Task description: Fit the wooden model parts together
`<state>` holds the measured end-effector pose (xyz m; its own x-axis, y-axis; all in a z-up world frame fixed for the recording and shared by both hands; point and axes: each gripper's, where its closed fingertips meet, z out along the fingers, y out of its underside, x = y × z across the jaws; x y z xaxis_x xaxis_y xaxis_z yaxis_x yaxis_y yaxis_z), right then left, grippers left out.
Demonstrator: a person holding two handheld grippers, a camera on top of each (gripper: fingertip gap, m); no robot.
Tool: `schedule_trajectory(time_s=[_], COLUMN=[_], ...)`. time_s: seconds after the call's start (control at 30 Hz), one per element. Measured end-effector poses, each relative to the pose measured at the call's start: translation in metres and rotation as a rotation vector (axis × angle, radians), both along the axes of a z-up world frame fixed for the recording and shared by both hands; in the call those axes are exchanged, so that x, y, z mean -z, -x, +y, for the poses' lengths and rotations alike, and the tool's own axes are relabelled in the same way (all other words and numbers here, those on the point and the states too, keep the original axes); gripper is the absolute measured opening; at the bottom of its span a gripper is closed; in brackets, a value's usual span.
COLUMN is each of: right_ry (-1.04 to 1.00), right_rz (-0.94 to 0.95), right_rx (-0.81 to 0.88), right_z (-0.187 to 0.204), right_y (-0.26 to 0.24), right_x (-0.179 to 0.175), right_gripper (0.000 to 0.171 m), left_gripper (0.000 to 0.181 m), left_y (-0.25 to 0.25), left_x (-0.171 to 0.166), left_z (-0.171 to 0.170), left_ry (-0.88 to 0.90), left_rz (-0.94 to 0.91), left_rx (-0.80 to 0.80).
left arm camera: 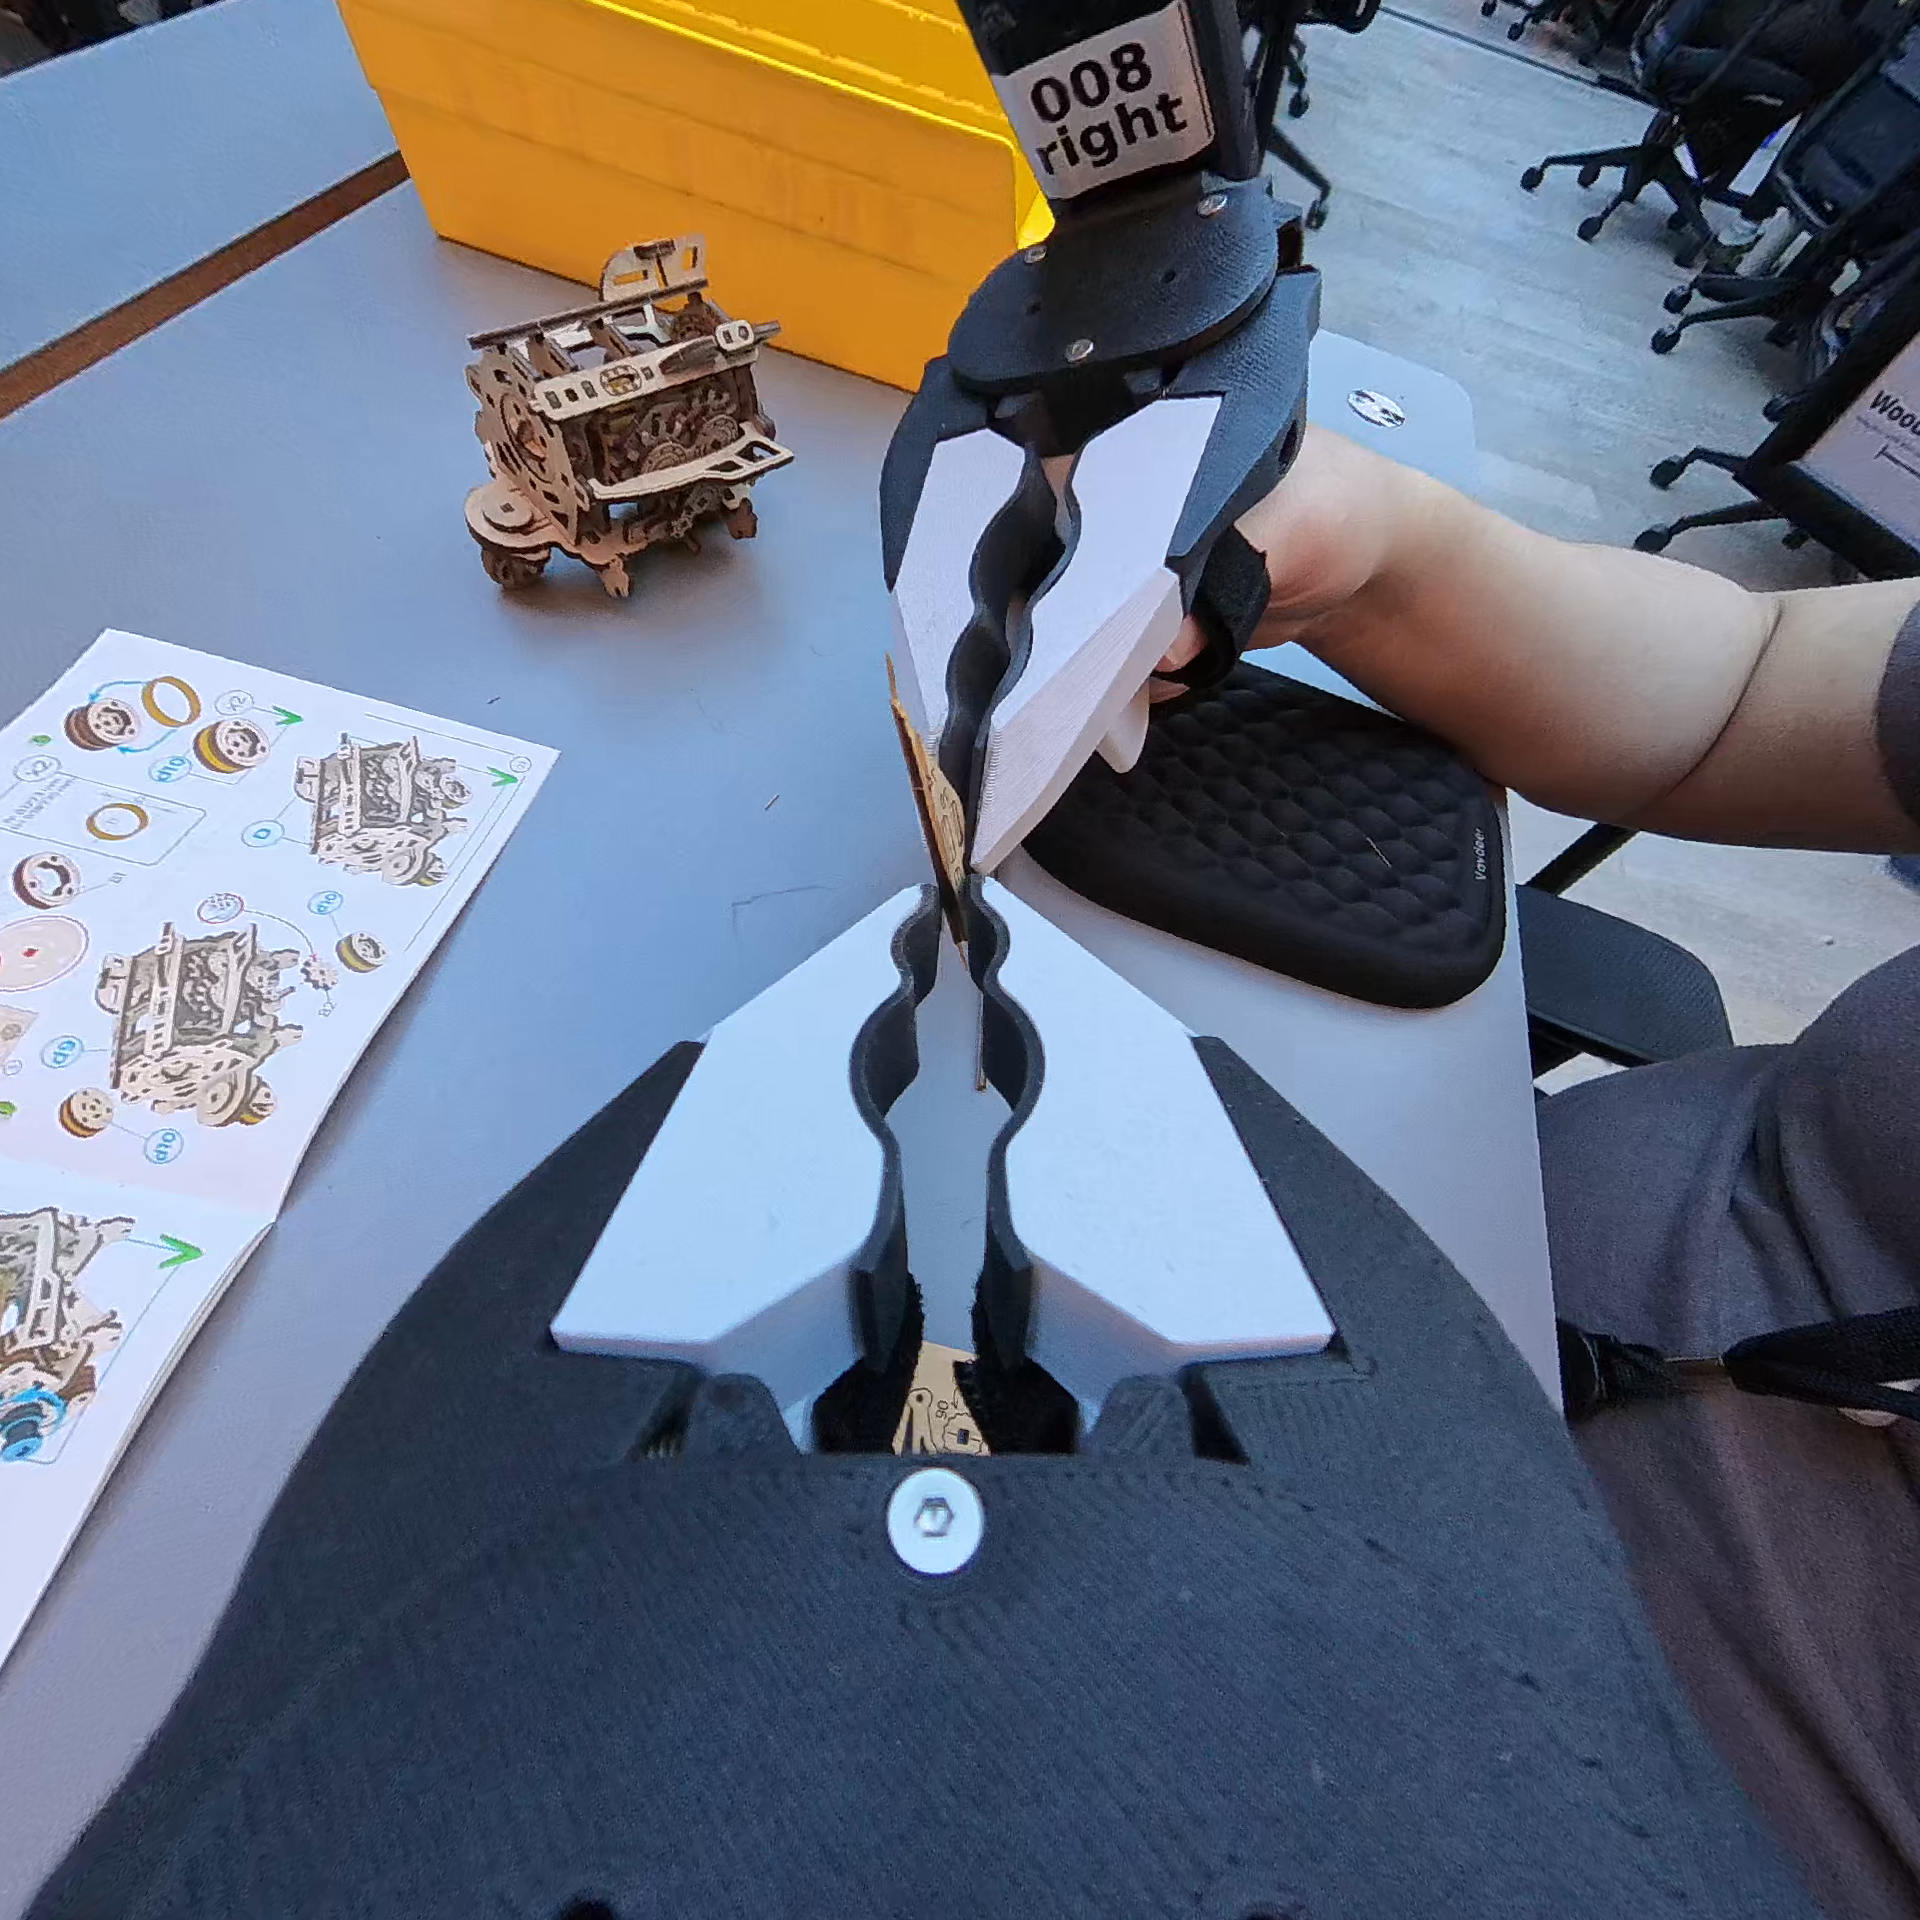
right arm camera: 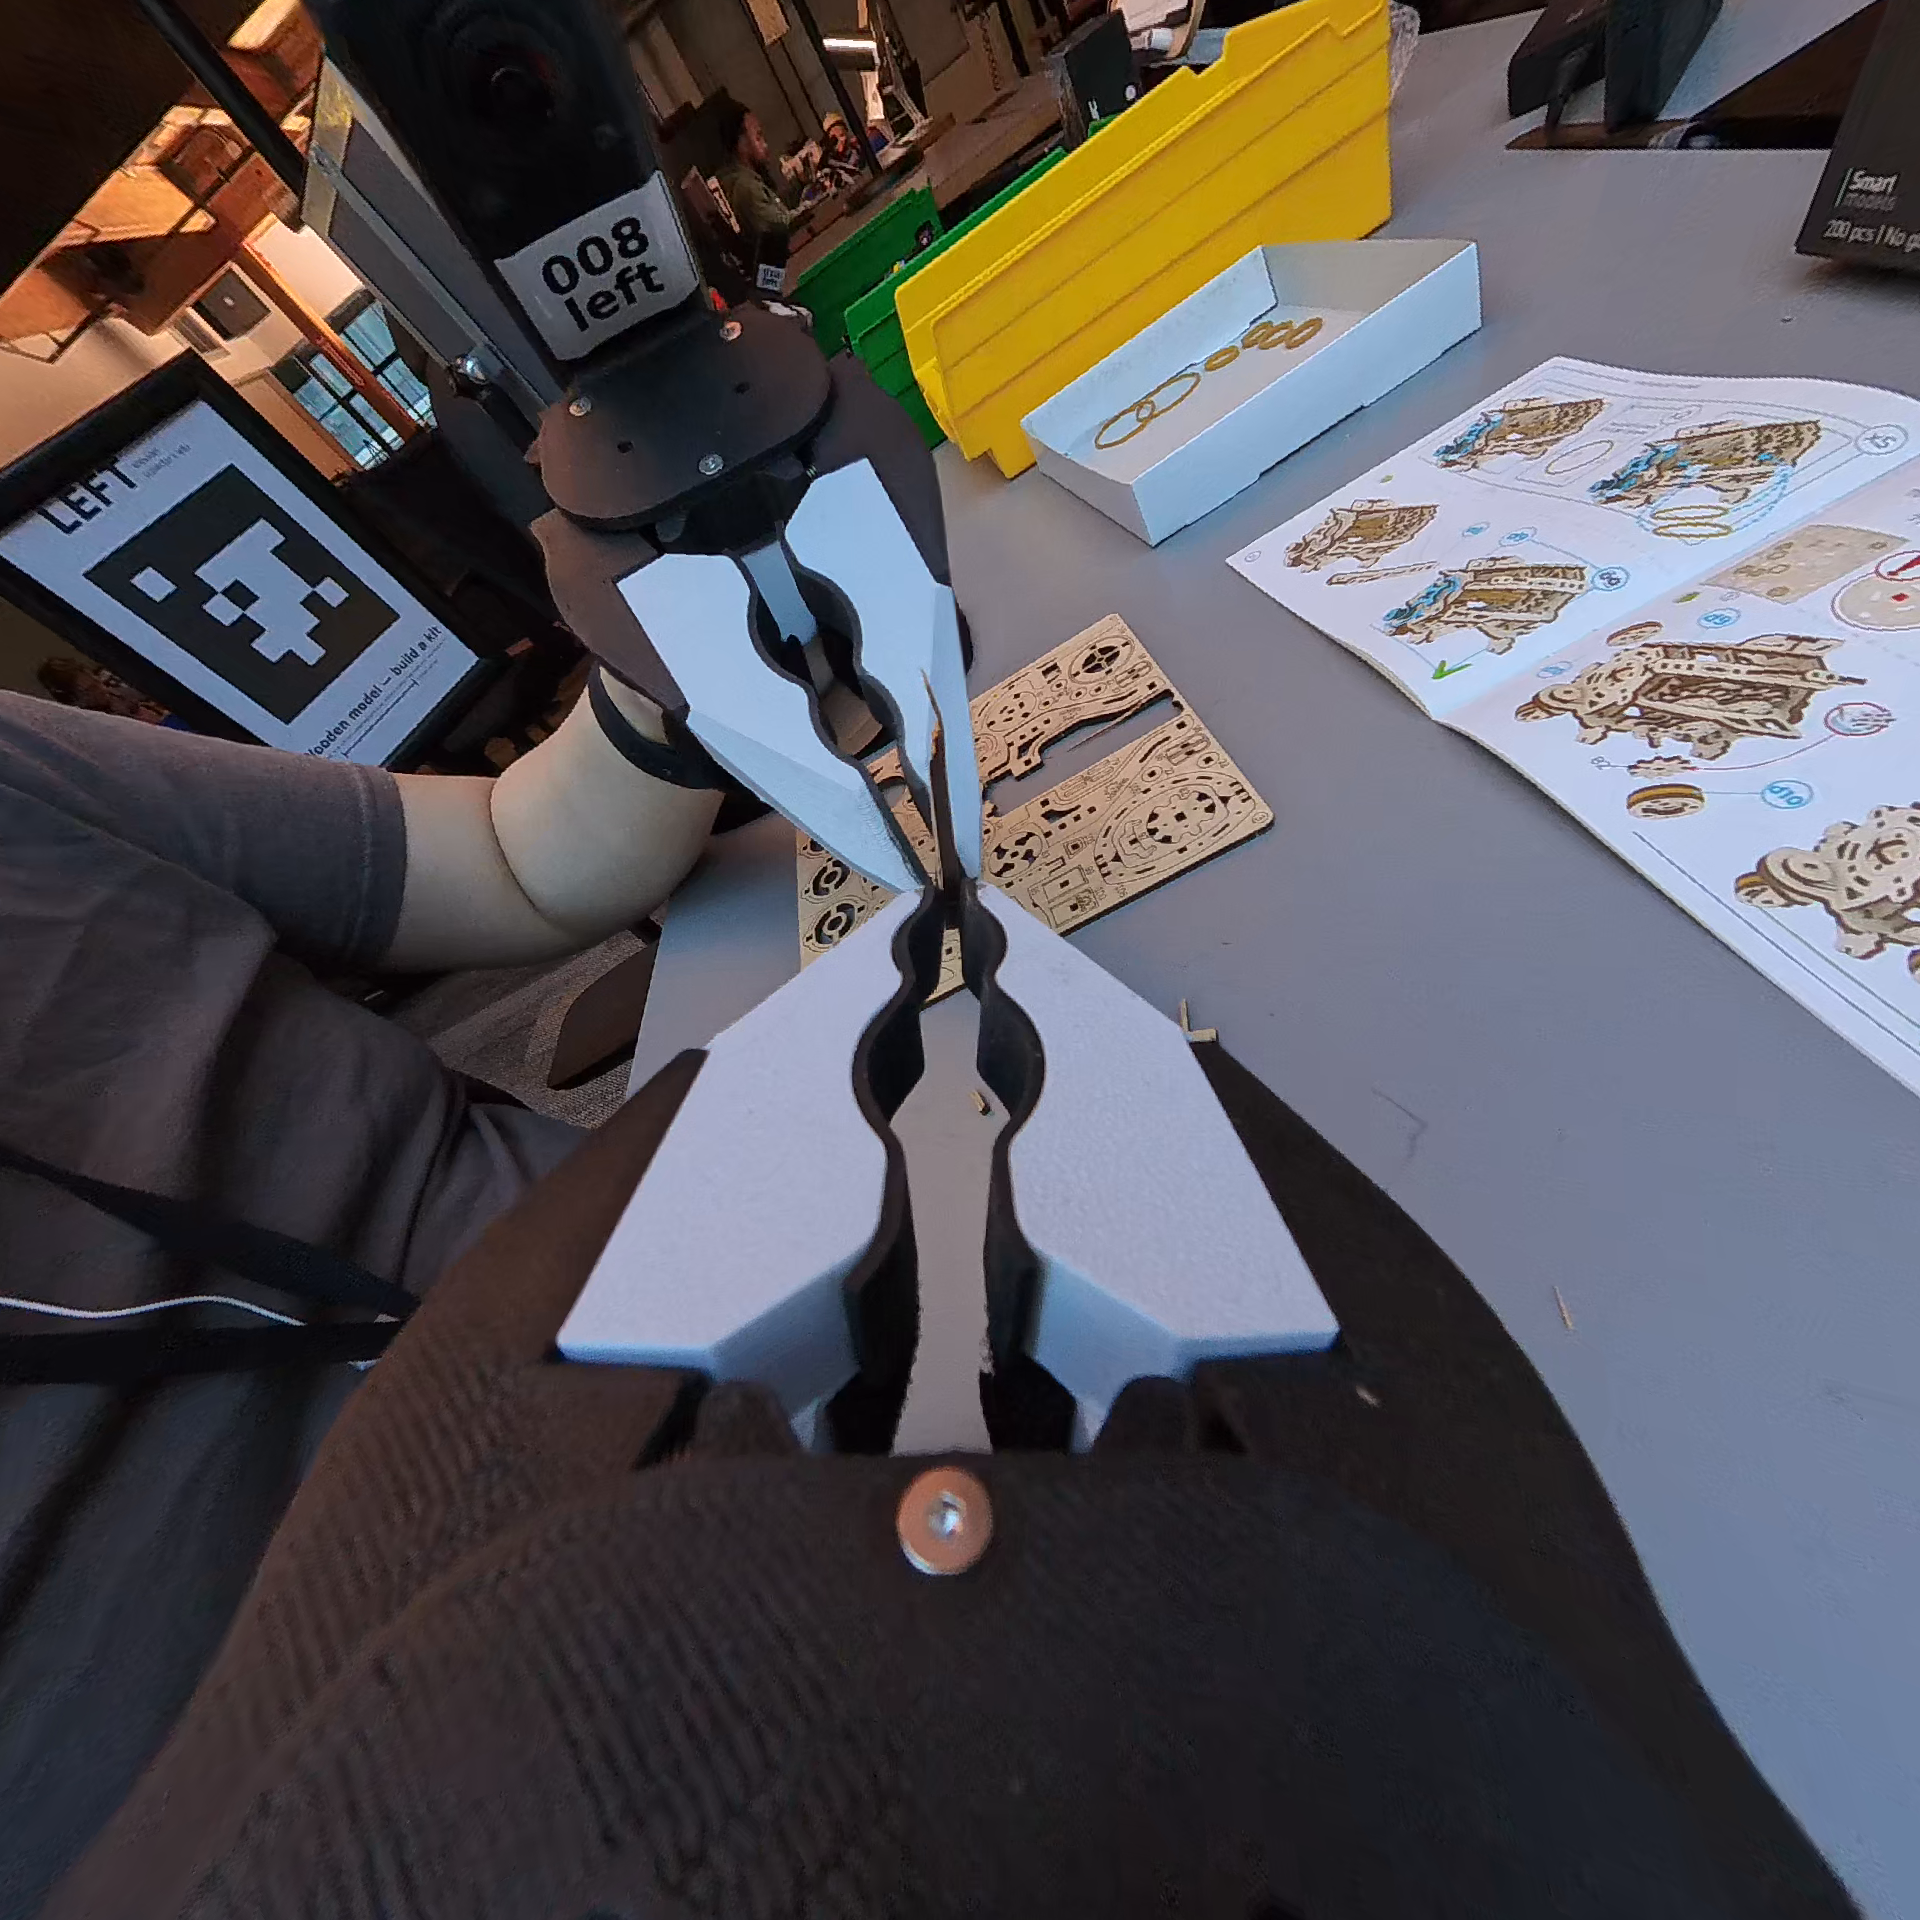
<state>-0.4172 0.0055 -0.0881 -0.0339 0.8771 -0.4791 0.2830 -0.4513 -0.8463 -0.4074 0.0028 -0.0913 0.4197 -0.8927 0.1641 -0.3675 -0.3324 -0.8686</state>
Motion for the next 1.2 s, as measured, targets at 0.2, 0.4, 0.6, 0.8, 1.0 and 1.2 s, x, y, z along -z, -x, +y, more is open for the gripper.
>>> schedule_trajectory(time_s=[0.2,0.4,0.6,0.8,1.0,1.2], right_ry=[0.013,0.010,0.012,0.028,-0.029,-0.101], right_rz=[0.004,-0.003,-0.012,-0.002,-0.020,-0.020], right_rx=[0.001,-0.003,-0.004,0.010,0.096,0.114], right_z=[0.000,-0.001,-0.002,0.000,0.008,0.008], right_y=[0.002,0.003,0.004,0.005,0.007,0.008], right_x=[0.000,0.002,0.005,0.005,0.009,0.010], right_gripper=[0.002,0.002,0.002,0.002,0.001,0.001], left_gripper=[0.001,0.002,0.002,0.001,0.000,0.000], left_y=[0.001,0.004,0.005,0.006,0.010,0.011], left_x=[0.000,0.001,0.003,0.003,0.007,0.009], left_z=[0.000,-0.002,-0.001,0.002,0.012,0.013], left_ry=[0.041,0.075,0.090,0.079,-0.035,-0.098], left_rz=[-0.049,-0.085,-0.103,-0.106,-0.022,-0.008], left_rx=[0.005,0.014,0.014,-0.016,-0.104,-0.147])
